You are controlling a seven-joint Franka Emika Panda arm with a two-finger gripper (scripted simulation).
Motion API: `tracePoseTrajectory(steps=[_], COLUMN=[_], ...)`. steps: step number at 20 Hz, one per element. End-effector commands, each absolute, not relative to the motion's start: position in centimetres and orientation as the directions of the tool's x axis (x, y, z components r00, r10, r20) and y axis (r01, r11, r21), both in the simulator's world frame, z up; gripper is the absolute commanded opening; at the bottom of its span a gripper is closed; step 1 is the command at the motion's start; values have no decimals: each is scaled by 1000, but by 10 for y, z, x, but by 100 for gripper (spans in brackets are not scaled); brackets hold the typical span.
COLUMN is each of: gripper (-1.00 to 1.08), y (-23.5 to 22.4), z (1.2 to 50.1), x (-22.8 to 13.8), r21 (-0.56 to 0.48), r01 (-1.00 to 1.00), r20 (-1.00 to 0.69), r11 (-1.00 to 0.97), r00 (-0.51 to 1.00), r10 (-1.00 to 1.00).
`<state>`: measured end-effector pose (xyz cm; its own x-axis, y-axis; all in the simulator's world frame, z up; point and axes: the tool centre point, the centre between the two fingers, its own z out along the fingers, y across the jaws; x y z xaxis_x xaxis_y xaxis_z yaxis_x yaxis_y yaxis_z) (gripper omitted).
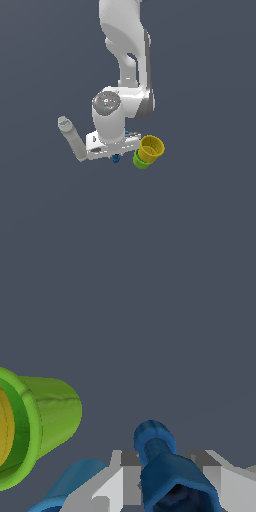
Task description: Pick up a designated object from a clutter of objects.
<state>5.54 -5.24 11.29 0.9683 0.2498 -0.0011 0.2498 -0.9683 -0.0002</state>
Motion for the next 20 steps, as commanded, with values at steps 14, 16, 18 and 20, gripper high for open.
tracePoseTrajectory(steps=[14, 16, 18, 20], gripper=[-100, -100, -100, -100], y=[74, 91, 107, 124], z=[256, 275, 294, 312], x=[7, 1, -5, -11], r21=[4, 4, 4, 5], r01=[252, 252, 252, 252], r20=[0, 0, 0, 0], r11=[-968, -968, -968, -968], r00=[968, 968, 968, 968], r10=[252, 252, 252, 252])
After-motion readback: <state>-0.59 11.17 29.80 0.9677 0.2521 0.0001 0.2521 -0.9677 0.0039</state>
